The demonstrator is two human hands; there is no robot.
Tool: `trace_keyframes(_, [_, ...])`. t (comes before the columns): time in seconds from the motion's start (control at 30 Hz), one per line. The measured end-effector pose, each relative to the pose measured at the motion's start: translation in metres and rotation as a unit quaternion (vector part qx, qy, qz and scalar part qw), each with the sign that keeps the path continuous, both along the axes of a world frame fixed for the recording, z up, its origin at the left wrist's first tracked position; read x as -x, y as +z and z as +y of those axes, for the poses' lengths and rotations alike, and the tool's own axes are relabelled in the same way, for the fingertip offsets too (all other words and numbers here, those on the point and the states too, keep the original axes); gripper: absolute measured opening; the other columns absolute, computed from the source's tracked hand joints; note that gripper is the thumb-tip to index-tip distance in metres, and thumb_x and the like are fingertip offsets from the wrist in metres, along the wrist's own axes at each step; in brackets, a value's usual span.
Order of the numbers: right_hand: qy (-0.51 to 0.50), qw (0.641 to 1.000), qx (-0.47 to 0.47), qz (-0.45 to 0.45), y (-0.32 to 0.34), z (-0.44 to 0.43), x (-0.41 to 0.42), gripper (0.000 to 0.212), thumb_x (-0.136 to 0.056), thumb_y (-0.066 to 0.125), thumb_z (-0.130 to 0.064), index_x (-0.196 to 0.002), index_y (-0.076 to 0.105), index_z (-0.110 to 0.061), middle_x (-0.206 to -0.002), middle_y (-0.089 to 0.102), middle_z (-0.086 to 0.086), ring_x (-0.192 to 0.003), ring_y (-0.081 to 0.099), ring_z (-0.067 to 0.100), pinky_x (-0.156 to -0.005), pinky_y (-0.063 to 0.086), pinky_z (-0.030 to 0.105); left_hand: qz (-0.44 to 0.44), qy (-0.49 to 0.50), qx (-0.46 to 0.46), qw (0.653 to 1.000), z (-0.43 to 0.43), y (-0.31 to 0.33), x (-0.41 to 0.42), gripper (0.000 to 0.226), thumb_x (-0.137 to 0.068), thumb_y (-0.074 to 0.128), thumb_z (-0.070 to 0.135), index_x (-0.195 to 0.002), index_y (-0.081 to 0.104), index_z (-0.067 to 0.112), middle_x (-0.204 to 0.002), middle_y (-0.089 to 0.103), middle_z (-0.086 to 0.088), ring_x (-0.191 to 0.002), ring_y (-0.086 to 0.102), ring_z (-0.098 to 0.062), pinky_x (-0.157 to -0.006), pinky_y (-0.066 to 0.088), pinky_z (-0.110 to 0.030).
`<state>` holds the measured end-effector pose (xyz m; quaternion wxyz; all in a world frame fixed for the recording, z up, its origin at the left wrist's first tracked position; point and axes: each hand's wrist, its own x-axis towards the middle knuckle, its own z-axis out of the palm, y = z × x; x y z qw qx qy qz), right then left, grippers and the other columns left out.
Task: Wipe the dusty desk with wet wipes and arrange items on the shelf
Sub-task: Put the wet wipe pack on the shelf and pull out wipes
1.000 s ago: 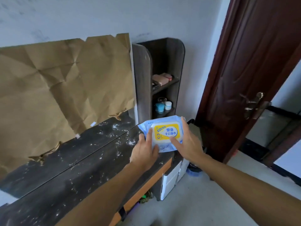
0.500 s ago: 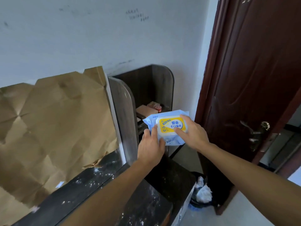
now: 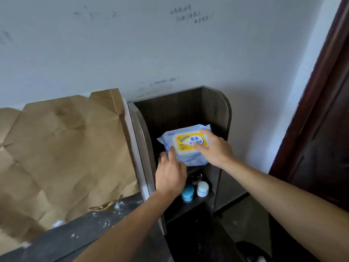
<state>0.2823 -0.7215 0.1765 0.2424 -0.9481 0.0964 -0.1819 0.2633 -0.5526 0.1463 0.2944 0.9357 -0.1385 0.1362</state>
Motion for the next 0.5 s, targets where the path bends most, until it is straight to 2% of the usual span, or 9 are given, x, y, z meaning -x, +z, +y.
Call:
trace_keyframes(0.13, [0.081,0.996,0.034,0.031,0.004,-0.013,-0.036,0.054,-0.088,0.053,-0.053,-0.136,0.043,-0.032,-0.120,0.063,0.001,-0.107,0.059,0.029,-0.082,0.047,0.035,0.025,0.083,-0.009,0.996,-0.018,-0.004,-0.009,0.053,-0.096,0.042,0.026,-0.144,0.027,0.009,-0.126,0.043,-0.019,-0.110,0.048,-0.038,-0.085,0.042,-0.042])
trace_keyframes(0.27, [0.170,0.979,0.077,0.075,-0.002,-0.017,-0.062,0.052,-0.092,0.043,-0.055,-0.138,0.042,-0.030,-0.126,0.057,0.009,-0.109,0.056,0.031,-0.082,0.046,0.037,0.003,0.144,-0.062,0.988,-0.027,-0.017,-0.012,0.053,-0.095,0.032,0.032,-0.139,0.039,0.003,-0.139,0.040,-0.025,-0.125,0.042,-0.040,-0.094,0.045,-0.045])
trace_keyframes(0.33, [0.186,0.968,0.146,0.088,-0.004,-0.019,-0.069,0.052,-0.094,0.037,-0.056,-0.138,0.041,-0.031,-0.133,0.048,0.015,-0.117,0.047,0.032,-0.087,0.043,0.041,-0.041,0.155,-0.115,0.980,-0.029,-0.020,-0.016,0.053,-0.089,0.033,0.032,-0.129,0.051,0.002,-0.138,0.045,-0.024,-0.127,0.045,-0.039,-0.098,0.044,-0.049])
trace_keyframes(0.4, [0.194,0.949,0.238,0.068,-0.002,-0.022,-0.071,0.052,-0.094,0.034,-0.056,-0.139,0.041,-0.031,-0.147,0.031,0.018,-0.132,0.031,0.033,-0.097,0.035,0.045,-0.069,0.146,-0.157,0.974,-0.029,-0.026,-0.020,0.053,-0.087,0.034,0.029,-0.128,0.053,0.000,-0.137,0.048,-0.022,-0.129,0.045,-0.035,-0.105,0.036,-0.050])
trace_keyframes(0.47, [0.251,0.926,0.280,0.024,-0.001,-0.029,-0.074,0.051,-0.094,0.037,-0.055,-0.139,0.043,-0.031,-0.155,0.022,0.011,-0.142,0.018,0.025,-0.104,0.026,0.045,-0.077,0.132,-0.167,0.974,-0.027,-0.035,-0.022,0.053,-0.090,0.032,0.025,-0.131,0.050,-0.003,-0.137,0.050,-0.021,-0.130,0.045,-0.032,-0.109,0.033,-0.048])
trace_keyframes(0.5, [0.292,0.913,0.284,0.009,-0.001,-0.033,-0.075,0.052,-0.093,0.038,-0.056,-0.138,0.044,-0.030,-0.155,0.023,0.007,-0.143,0.018,0.020,-0.105,0.025,0.043,-0.078,0.128,-0.167,0.975,-0.026,-0.041,-0.023,0.052,-0.092,0.031,0.024,-0.132,0.047,-0.004,-0.137,0.050,-0.021,-0.130,0.045,-0.032,-0.110,0.033,-0.047])
